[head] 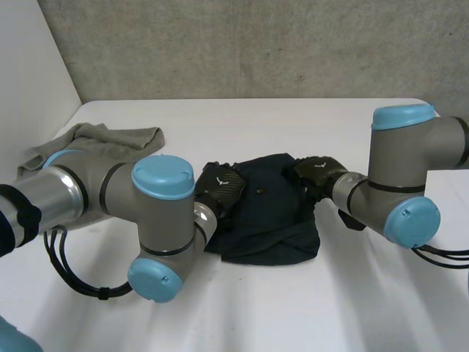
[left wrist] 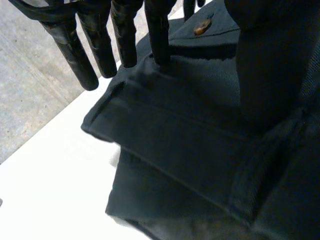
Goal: Fold the laundry.
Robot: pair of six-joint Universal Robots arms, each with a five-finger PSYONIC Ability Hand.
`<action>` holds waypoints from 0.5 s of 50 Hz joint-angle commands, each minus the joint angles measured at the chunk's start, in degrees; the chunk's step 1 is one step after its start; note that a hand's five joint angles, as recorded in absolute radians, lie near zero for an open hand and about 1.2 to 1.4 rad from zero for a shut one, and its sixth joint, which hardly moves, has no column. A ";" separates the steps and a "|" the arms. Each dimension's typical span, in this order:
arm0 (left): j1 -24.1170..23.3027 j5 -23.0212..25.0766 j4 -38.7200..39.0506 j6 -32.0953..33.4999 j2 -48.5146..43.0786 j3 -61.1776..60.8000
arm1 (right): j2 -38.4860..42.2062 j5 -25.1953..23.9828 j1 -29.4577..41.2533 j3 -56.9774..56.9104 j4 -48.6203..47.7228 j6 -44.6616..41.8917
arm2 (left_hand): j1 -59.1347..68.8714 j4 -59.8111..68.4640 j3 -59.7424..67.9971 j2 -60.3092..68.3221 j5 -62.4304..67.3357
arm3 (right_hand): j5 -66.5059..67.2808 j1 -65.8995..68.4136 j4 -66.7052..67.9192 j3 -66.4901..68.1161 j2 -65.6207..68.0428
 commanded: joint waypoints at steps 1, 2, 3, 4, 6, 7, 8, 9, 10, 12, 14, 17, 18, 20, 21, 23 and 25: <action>0.29 0.31 -0.36 -3.54 8.30 -0.63 | -9.74 0.44 -0.68 7.00 -5.96 2.49 | -3.27 -2.01 -2.45 -2.40 -4.65 | -3.95 1.63 -3.44 -1.74 -2.59; 0.46 0.49 -0.36 -4.50 9.71 -1.07 | -10.98 0.70 -0.68 8.24 -7.29 3.29 | -3.28 -2.01 -2.45 -2.40 -4.66 | -3.95 1.63 -3.44 -1.74 -2.59; 0.90 1.28 -0.28 -6.60 12.42 -2.03 | -12.21 0.96 -0.85 9.64 -8.61 4.51 | -3.28 -2.01 -2.45 -2.40 -4.66 | -3.95 1.63 -3.44 -1.74 -2.59; 1.17 1.98 -0.28 -7.67 13.93 -2.39 | -13.53 1.31 -0.94 10.96 -9.76 5.92 | -3.28 -2.01 -2.45 -2.40 -4.66 | -3.95 1.63 -3.44 -1.74 -2.59; 1.78 3.38 -0.36 -9.69 16.74 -3.09 | -17.84 2.54 -2.17 15.27 -12.49 10.84 | -3.28 -2.01 -2.45 -2.40 -4.66 | -3.95 1.63 -3.44 -1.74 -2.59; 2.48 5.39 -0.62 -11.70 19.45 -3.71 | -19.16 2.98 -2.87 16.59 -13.10 12.51 | -3.28 -2.01 -2.45 -2.40 -4.66 | -3.95 1.63 -3.44 -1.74 -2.59; 2.75 6.28 -0.80 -12.33 20.52 -3.97 | -20.21 3.34 -3.57 17.99 -13.37 14.18 | -3.28 -2.01 -2.45 -2.40 -4.66 | -3.95 1.63 -3.44 -1.74 -2.59; 2.93 7.42 -1.24 -13.12 21.66 -4.33 | -22.05 3.43 -4.89 20.62 -13.72 16.98 | -3.28 -2.01 -2.45 -2.40 -4.66 | -3.95 1.63 -3.44 -1.74 -2.59; 3.28 9.70 -2.46 -14.35 23.59 -5.20 | -22.68 3.34 -5.42 21.95 -13.72 18.22 | -3.28 -2.01 -2.45 -2.40 -4.66 | -3.95 1.63 -3.44 -1.74 -2.59; 3.54 12.08 -4.13 -15.41 25.53 -5.82 | -23.91 2.90 -6.48 25.98 -13.90 21.55 | -3.28 -2.01 -2.45 -2.40 -4.66 | -3.95 1.63 -3.44 -1.74 -2.59; 4.24 15.59 -7.02 -16.63 27.73 -6.35 | -24.18 2.81 -6.66 28.72 -14.25 23.41 | -3.44 -2.18 -2.62 -2.57 -4.82 | -3.95 1.63 -3.44 -1.74 -2.59; 5.38 19.11 -10.02 -17.78 29.23 -6.79 | -24.27 2.46 -6.75 33.46 -14.95 25.79 | -3.44 -2.18 -2.62 -2.57 -4.82 | -3.95 1.63 -3.44 -1.74 -2.59; 6.08 21.04 -11.51 -18.39 29.93 -7.14 | -24.27 2.20 -6.66 34.61 -15.48 26.14 | -3.61 -2.34 -2.78 -2.74 -4.99 | -3.95 1.63 -3.44 -1.74 -2.59; 6.79 22.98 -12.93 -18.93 30.64 -7.49 | -24.27 1.41 -6.66 37.50 -17.58 26.50 | -4.45 -3.18 -3.62 -3.58 -5.83 | -3.95 1.63 -3.44 -1.74 -2.59; 7.06 23.86 -13.45 -19.10 31.08 -7.58 | -24.18 1.14 -6.66 38.39 -18.37 26.50 | -5.12 -3.85 -4.29 -4.25 -6.50 | -3.95 1.63 -3.44 -1.74 -2.59; 7.93 26.15 -14.60 -19.46 32.04 -7.84 | -23.92 0.62 -6.66 40.06 -20.22 26.67 | -6.13 -4.87 -5.31 -5.26 -7.51 | -3.95 1.63 -3.44 -1.74 -2.59; 8.20 27.20 -14.86 -19.63 32.22 -7.93 | -23.56 -0.09 -6.57 40.86 -22.24 26.76 | -6.14 -4.87 -5.31 -5.26 -7.52 | -3.95 1.63 -3.44 -1.74 -2.59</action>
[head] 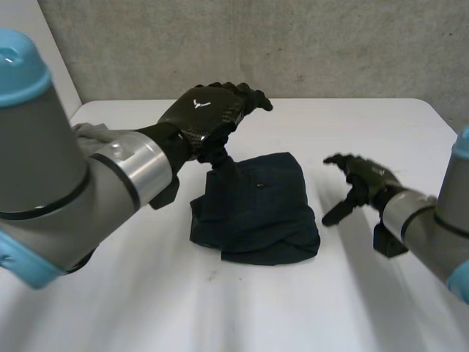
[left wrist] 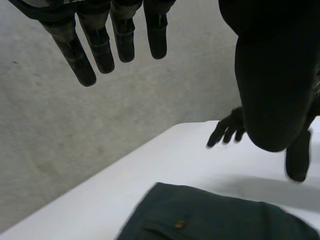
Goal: Fold the laundry.
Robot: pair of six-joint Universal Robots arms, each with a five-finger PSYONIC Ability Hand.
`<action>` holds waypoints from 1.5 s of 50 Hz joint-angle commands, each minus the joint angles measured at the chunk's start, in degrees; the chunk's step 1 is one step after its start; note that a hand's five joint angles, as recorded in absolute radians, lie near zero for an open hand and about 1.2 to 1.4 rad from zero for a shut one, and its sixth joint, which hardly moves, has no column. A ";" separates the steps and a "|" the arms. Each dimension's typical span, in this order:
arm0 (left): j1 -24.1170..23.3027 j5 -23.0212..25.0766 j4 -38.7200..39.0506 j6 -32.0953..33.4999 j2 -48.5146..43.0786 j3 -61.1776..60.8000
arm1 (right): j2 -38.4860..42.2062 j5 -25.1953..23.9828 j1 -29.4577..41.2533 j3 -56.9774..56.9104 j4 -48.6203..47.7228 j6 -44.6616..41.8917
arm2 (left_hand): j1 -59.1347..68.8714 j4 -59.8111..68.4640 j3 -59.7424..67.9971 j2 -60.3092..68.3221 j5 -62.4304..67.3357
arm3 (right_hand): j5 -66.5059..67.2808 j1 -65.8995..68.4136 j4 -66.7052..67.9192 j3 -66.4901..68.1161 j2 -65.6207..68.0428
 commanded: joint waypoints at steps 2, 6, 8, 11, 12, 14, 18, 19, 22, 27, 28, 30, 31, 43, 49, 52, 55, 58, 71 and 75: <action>1.99 5.75 -3.29 -0.90 1.60 -0.60 | 1.64 -2.34 0.55 4.92 -5.96 0.43 | -1.98 -1.52 -1.72 -1.55 -0.63 | -3.96 1.63 -3.44 -1.74 -2.59; 2.07 5.66 -3.29 -0.99 1.60 -0.60 | 4.63 -2.79 0.82 4.31 -6.94 0.78 | -1.98 -1.52 -1.72 -1.55 -0.63 | -3.96 1.63 -3.44 -1.74 -2.59; 2.07 5.66 -3.29 -0.99 1.60 -0.68 | 7.17 -2.79 0.90 3.08 -7.37 1.04 | -2.31 -1.85 -2.05 -1.88 -0.96 | -3.96 1.63 -3.44 -1.74 -2.59; 2.07 5.66 -3.29 -0.99 1.60 -0.95 | 9.46 -2.52 1.95 1.15 -8.16 1.22 | -2.98 -2.53 -2.73 -2.56 -1.64 | -3.96 1.63 -3.44 -1.74 -2.59; 2.07 5.66 -3.20 -0.99 1.60 -1.04 | 9.81 -2.61 2.40 0.70 -8.25 1.31 | -2.82 -2.36 -2.56 -2.39 -1.47 | -3.96 1.63 -3.44 -1.74 -2.59; 2.07 5.66 -3.20 -0.99 1.60 -1.04 | 11.04 -2.61 3.62 -0.70 -8.43 1.40 | -2.82 -2.36 -2.56 -2.39 -1.47 | -3.96 1.63 -3.44 -1.74 -2.59; 2.07 5.66 -3.20 -0.99 1.60 -1.12 | 13.76 -2.00 4.77 -3.68 -9.13 1.83 | -2.82 -2.36 -2.56 -2.39 -1.47 | -3.96 1.63 -3.44 -1.74 -2.59; 2.07 5.66 -3.20 -0.99 1.51 -1.12 | 14.21 -1.99 5.12 -4.13 -9.13 2.01 | -2.82 -2.36 -2.56 -2.39 -1.47 | -3.96 1.63 -3.44 -1.74 -2.59; 2.25 5.66 -3.02 -0.99 1.51 -1.39 | 15.70 -1.99 6.44 -6.15 -9.13 2.88 | -2.82 -2.36 -2.56 -2.39 -1.47 | -3.96 1.63 -3.44 -1.74 -2.59; 2.60 5.75 -3.02 -1.08 1.43 -1.48 | 17.72 -1.64 7.50 -9.05 -9.13 3.42 | -2.82 -2.36 -2.56 -2.39 -1.47 | -3.96 1.63 -3.44 -1.74 -2.59; 2.60 5.66 -3.02 -1.08 1.43 -1.48 | 18.16 -1.56 7.67 -9.49 -9.13 3.42 | -2.82 -2.36 -2.56 -2.39 -1.47 | -3.96 1.63 -3.44 -1.74 -2.59; 2.60 5.66 -3.02 -1.08 1.34 -1.56 | 19.56 -0.86 8.11 -10.89 -9.13 3.42 | -2.82 -2.36 -2.56 -2.39 -1.47 | 0.46 6.05 0.97 2.67 1.82; 2.60 5.75 -3.02 -1.08 1.34 -1.56 | 19.92 -0.59 8.20 -11.34 -9.05 3.42 | -2.82 -2.36 -2.56 -2.39 -1.47 | 2.67 8.25 3.18 4.88 4.03; 2.60 5.66 -2.93 -1.16 1.16 -1.74 | 22.74 0.12 8.20 -18.89 -9.22 3.07 | -2.65 -2.19 -2.39 -2.22 -1.30 | 66.04 71.63 66.56 68.26 67.41; 2.69 5.66 -2.85 -1.16 1.16 -1.74 | 27.12 0.20 5.49 -29.33 -8.61 2.45 | -2.65 -2.19 -2.39 -2.22 -1.30 | 66.04 71.63 66.56 68.26 67.41; 2.69 5.58 -2.85 -1.16 1.07 -1.74 | 29.24 0.12 1.97 -33.56 -7.90 2.19 | -2.65 -2.19 -2.39 -2.22 -1.30 | 66.04 71.63 66.56 68.26 67.41; 2.69 5.66 -2.85 -1.16 1.07 -1.74 | 32.31 0.12 -2.16 -40.32 -5.80 1.05 | -2.65 -2.19 -2.39 -2.22 -1.30 | 66.04 71.63 66.56 68.26 67.41; 2.69 5.66 -2.85 -1.16 1.07 -1.74 | 37.31 0.55 -5.85 -50.77 -2.55 -0.01 | -2.65 -2.19 -2.39 -2.22 -1.30 | 66.04 71.63 66.56 68.26 67.41; 2.60 5.58 -2.76 -1.87 -0.24 -1.74 | 53.06 8.29 -17.02 -81.13 5.47 0.08 | -2.48 -2.02 -2.22 -2.05 -1.13 | 66.04 71.63 66.56 68.26 67.41; 2.60 5.58 -2.76 -1.96 -0.86 -1.74 | 54.37 8.38 -19.04 -81.12 4.14 -0.01 | -2.48 -2.02 -2.22 -2.05 -1.13 | 66.04 71.63 66.56 68.26 67.41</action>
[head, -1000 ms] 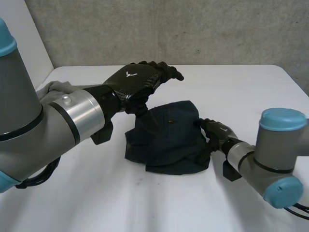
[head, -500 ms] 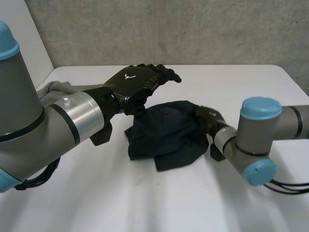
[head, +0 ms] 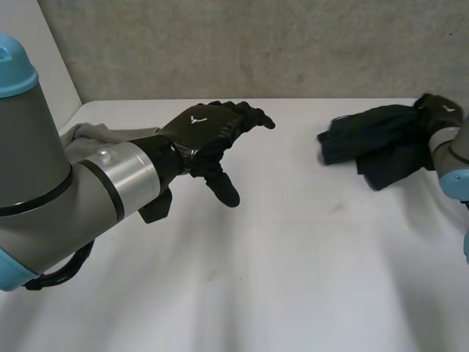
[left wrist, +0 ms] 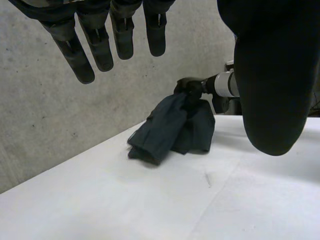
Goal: Fold the laundry.
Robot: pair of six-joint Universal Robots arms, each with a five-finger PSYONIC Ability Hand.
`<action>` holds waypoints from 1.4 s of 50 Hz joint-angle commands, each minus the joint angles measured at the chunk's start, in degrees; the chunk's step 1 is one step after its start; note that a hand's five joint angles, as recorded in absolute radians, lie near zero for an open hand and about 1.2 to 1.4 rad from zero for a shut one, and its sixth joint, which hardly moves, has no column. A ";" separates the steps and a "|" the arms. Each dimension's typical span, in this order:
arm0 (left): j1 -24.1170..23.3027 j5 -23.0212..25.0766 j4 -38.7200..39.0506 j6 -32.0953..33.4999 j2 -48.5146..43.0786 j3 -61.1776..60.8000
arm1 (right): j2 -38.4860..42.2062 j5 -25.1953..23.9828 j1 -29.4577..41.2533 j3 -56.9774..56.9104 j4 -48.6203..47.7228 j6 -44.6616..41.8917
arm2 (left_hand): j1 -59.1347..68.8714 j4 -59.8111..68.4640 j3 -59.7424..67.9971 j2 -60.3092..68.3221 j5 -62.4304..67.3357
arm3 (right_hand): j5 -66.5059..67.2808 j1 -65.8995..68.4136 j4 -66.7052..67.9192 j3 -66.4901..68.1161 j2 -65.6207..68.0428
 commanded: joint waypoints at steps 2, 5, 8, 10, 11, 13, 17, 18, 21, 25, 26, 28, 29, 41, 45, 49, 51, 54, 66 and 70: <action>0.00 0.00 0.00 -0.34 -1.17 0.00 | 2.68 0.74 -3.77 -0.96 -2.51 0.12 | -1.51 -0.64 -1.29 -0.72 0.12 | 15.79 27.50 11.95 14.83 12.54; -0.09 0.00 0.00 -0.34 -1.52 0.00 | 3.03 0.38 -5.88 -0.96 -2.51 0.03 | -1.51 -0.64 -1.29 -0.72 0.12 | 15.79 27.50 11.95 14.83 12.54; -0.09 0.00 0.00 -0.34 -1.61 0.00 | 3.03 -0.58 -7.81 -1.04 -2.60 -0.14 | -1.51 -0.64 -1.29 -0.72 0.12 | 15.79 27.50 11.95 14.83 12.54; -0.26 0.00 0.00 -0.34 -1.70 0.00 | 3.03 -1.20 -8.95 -1.13 -2.69 -0.23 | -1.51 -0.64 -1.29 -0.72 0.12 | 15.79 27.50 11.95 14.83 12.54; -0.35 0.00 0.00 -0.34 -1.79 0.00 | 3.12 -1.98 -10.27 -1.13 -2.69 -0.23 | -1.51 -0.64 -1.29 -0.72 0.12 | 15.79 27.50 11.95 14.83 12.54; -0.35 0.00 0.00 -0.34 -1.79 0.00 | 3.12 -2.86 -11.42 -1.13 -2.69 -0.41 | -1.51 -0.64 -1.29 -0.72 0.12 | 15.79 27.50 11.95 14.83 12.54; -0.53 0.00 0.00 -0.34 -1.79 0.00 | 3.20 -4.36 -13.44 -1.22 -2.69 -1.37 | -1.51 -0.64 -1.29 -0.72 0.12 | 15.79 27.50 11.95 14.83 12.54; -0.53 0.00 0.00 -0.34 -1.79 0.00 | 3.29 -4.80 -13.88 -1.22 -2.69 -1.72 | -1.51 -0.64 -1.29 -0.72 0.12 | 15.79 27.50 11.95 14.83 12.54; -0.53 0.00 0.00 -0.34 -1.87 0.00 | 3.29 -5.59 -14.23 -1.22 -2.69 -2.16 | -1.68 -0.81 -1.46 -0.89 -0.05 | 15.79 27.50 11.95 14.83 12.54; -0.53 0.00 0.00 -0.96 -1.96 0.00 | 3.29 -7.96 -14.41 -1.57 -2.60 -3.30 | -1.68 -0.81 -1.46 -0.89 -0.05 | 8.02 19.72 4.18 7.05 4.77; -0.53 0.00 0.00 -1.13 -1.96 0.00 | 3.21 -10.32 -14.41 -1.66 -2.42 -3.92 | -1.68 -0.81 -1.46 -0.89 -0.05 | -23.03 -11.32 -26.87 -23.99 -26.28; -0.44 0.00 0.00 -1.84 -2.05 0.00 | 3.21 -12.53 -14.41 -1.83 -2.16 -4.54 | -1.51 -0.64 -1.29 -0.72 0.12 | -54.21 -42.50 -58.05 -55.17 -57.46; -0.44 0.00 0.00 -2.01 -2.05 0.00 | 3.12 -13.93 -14.50 -2.10 -1.81 -5.15 | -1.51 -0.64 -1.29 -0.72 0.12 | -54.21 -42.50 -58.05 -55.17 -57.46; -0.26 0.09 0.00 -2.72 -1.96 0.00 | 0.75 -2.79 -17.22 -3.95 5.31 -33.69 | -1.51 -0.64 -1.29 -0.72 0.12 | -54.21 -42.50 -58.05 -55.17 -57.46; -0.35 0.09 0.00 -2.72 -1.96 0.00 | -0.83 -0.67 -18.19 -2.54 5.22 -42.67 | -1.51 -0.64 -1.29 -0.72 0.12 | -54.21 -42.50 -58.05 -55.17 -57.46; -0.35 0.09 0.00 -2.72 -1.96 0.00 | -2.42 -4.18 -18.19 -0.08 5.31 -43.65 | -1.51 -0.64 -1.29 -0.72 0.12 | -54.21 -42.50 -58.05 -55.17 -57.46; -0.35 0.09 0.00 -2.72 -1.96 -0.09 | -3.21 -5.06 -18.10 0.71 5.49 -43.56 | -1.51 -0.64 -1.29 -0.72 0.12 | -54.21 -42.50 -58.05 -55.17 -57.46; -0.35 0.09 0.00 -2.72 -1.87 -0.09 | -4.88 -5.33 -17.84 2.12 5.66 -43.56 | -1.51 -0.64 -1.29 -0.72 0.12 | -54.21 -42.50 -58.05 -55.17 -57.46; 0.79 -0.09 1.13 -2.54 0.58 0.26 | -20.95 1.96 -10.11 5.11 5.84 -41.19 | -1.68 -0.81 -1.46 -0.89 -0.05 | -54.21 -42.50 -58.05 -55.17 -57.46; 3.60 -0.96 4.56 -2.45 2.96 0.17 | -27.81 2.14 -3.88 8.09 5.93 -38.21 | -1.68 -0.81 -1.46 -0.89 -0.05 | -54.21 -42.50 -58.05 -55.17 -57.46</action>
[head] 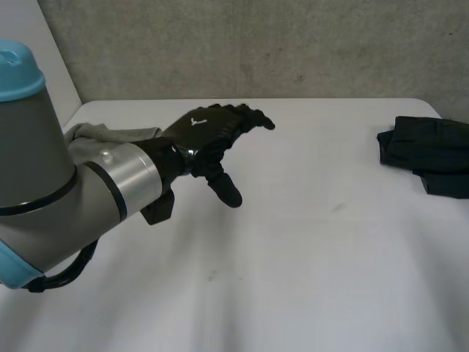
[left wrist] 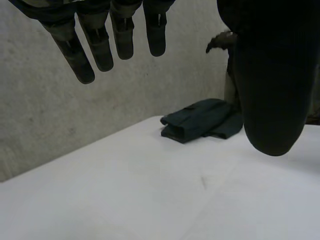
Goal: Fold the laundry.
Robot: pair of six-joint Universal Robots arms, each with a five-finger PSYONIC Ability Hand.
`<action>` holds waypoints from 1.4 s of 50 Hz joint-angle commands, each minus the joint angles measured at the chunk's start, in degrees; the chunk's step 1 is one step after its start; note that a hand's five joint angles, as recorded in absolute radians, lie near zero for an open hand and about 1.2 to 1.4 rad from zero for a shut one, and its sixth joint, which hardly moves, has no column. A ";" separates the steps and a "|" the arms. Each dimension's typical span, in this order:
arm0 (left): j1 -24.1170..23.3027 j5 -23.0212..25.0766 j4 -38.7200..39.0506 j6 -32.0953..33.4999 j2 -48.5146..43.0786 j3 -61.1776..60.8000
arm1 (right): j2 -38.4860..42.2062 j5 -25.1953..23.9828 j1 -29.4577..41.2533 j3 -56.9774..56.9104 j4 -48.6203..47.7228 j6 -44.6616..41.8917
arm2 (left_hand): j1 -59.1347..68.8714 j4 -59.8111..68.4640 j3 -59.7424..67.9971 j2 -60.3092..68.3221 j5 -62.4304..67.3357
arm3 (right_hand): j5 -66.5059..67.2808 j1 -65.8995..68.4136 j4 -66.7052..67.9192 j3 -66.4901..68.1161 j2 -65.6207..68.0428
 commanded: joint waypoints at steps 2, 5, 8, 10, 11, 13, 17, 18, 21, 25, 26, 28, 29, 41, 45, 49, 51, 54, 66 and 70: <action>4.94 -1.71 5.45 0.46 3.92 -0.07 | -14.26 1.65 12.20 7.66 -0.05 6.55 | -1.85 -0.97 -1.62 -1.05 -0.22 | -3.81 -1.55 -3.43 -2.28 -2.60; 8.28 -3.30 8.00 0.90 4.80 -0.07 | -17.43 0.16 15.55 14.70 -0.48 9.47 | -2.02 -1.14 -1.79 -1.22 -0.39 | -3.81 -1.55 -3.43 -2.28 -2.60; 12.58 -4.18 10.28 1.07 4.63 -0.07 | -23.58 -3.97 20.83 25.42 -1.19 11.05 | -2.19 -1.31 -1.96 -1.39 -0.55 | -3.81 -1.55 -3.43 -2.28 -2.60; 15.39 -4.18 10.81 1.34 4.37 -0.07 | -27.80 -7.57 25.22 33.16 -2.77 11.14 | -2.69 -1.81 -2.47 -1.89 -1.06 | -3.81 -1.55 -3.43 -2.28 -2.60; 18.19 -4.09 10.99 2.12 3.67 0.02 | -28.77 -8.37 26.54 35.79 -3.47 11.14 | -2.69 -1.81 -2.47 -1.90 -1.06 | -3.81 -1.55 -3.43 -2.28 -2.60; 20.93 -4.00 11.08 3.26 2.09 0.02 | -30.70 -10.82 29.87 43.50 -6.01 10.97 | -2.86 -1.98 -2.63 -2.06 -1.23 | -3.81 -1.55 -3.43 -2.28 -2.60; 26.12 -3.74 10.82 8.79 -3.18 0.63 | -33.08 -12.15 34.62 54.06 -9.79 10.71 | -4.03 -3.16 -3.81 -3.24 -2.40 | -3.81 -1.55 -3.43 -2.28 -2.60; 27.17 -3.74 10.73 10.63 -4.41 0.72 | -33.78 -12.33 35.42 56.19 -10.33 10.53 | -4.04 -3.16 -3.81 -3.24 -2.41 | -3.81 -1.55 -3.43 -2.28 -2.60; 29.72 -3.74 10.55 17.23 -8.72 0.72 | -34.93 -12.59 37.71 62.77 -11.64 8.96 | -4.21 -3.33 -3.98 -3.41 -2.57 | -3.81 -1.55 -3.43 -2.28 -2.60; 33.59 -4.35 10.55 25.76 -14.43 1.95 | -35.20 -12.51 38.07 69.65 -13.05 6.14 | -4.21 -3.33 -3.98 -3.41 -2.57 | -3.81 -1.55 -3.43 -2.28 -2.60; 34.73 -4.70 10.55 28.29 -17.05 3.00 | -35.20 -12.42 38.07 70.88 -13.49 5.79 | -4.21 -3.33 -3.98 -3.41 -2.57 | -3.81 -1.55 -3.43 -2.28 -2.60; 35.62 -5.14 10.55 29.98 -19.62 4.14 | -35.20 -12.51 37.89 73.94 -14.89 5.35 | -4.21 -3.33 -3.98 -3.41 -2.57 | -3.81 -1.55 -3.43 -2.28 -2.60; 35.79 -5.49 10.55 30.60 -20.76 4.76 | -35.20 -12.51 37.89 74.84 -15.42 5.26 | -4.21 -3.33 -3.98 -3.41 -2.57 | -3.81 -1.55 -3.43 -2.28 -2.60; 37.20 -9.98 10.90 34.56 -33.95 14.51 | -35.55 -13.65 37.71 82.93 -19.47 5.08 | 1.32 2.19 1.54 2.11 2.95 | -3.81 -1.55 -3.43 -2.28 -2.60; 36.85 -10.59 11.08 34.56 -35.62 15.83 | -35.55 -14.00 37.54 83.28 -19.47 4.99 | 24.64 25.52 24.86 25.43 26.27 | -3.81 -1.55 -3.43 -2.28 -2.60; 35.01 -11.29 12.04 33.86 -35.10 16.10 | -35.64 -14.09 37.54 83.28 -19.47 4.99 | 64.23 65.11 64.46 65.03 65.87 | -3.81 -1.55 -3.43 -2.28 -2.60; 32.82 -13.05 13.88 33.24 -33.70 15.93 | -35.81 -14.00 37.54 83.28 -19.47 4.99 | 64.23 65.11 64.46 65.03 65.87 | -3.81 -1.55 -3.43 -2.28 -2.60; 29.39 -17.09 17.75 30.09 -28.78 14.52 | -36.51 -14.00 37.54 83.37 -19.47 4.99 | 64.23 65.11 64.46 65.03 65.87 | -3.81 -1.55 -3.43 -2.28 -2.60; 13.05 -17.46 19.52 8.73 -13.66 3.46 | -39.76 -13.30 31.57 82.67 -19.65 5.17 | 64.23 65.11 64.46 65.03 65.87 | -3.81 -1.55 -3.43 -2.28 -2.60; 6.10 -13.24 17.76 3.37 -11.02 -1.38 | -41.70 -13.30 27.61 82.40 -19.74 5.78 | 64.23 65.11 64.46 65.03 65.87 | -3.81 -1.55 -3.43 -2.28 -2.60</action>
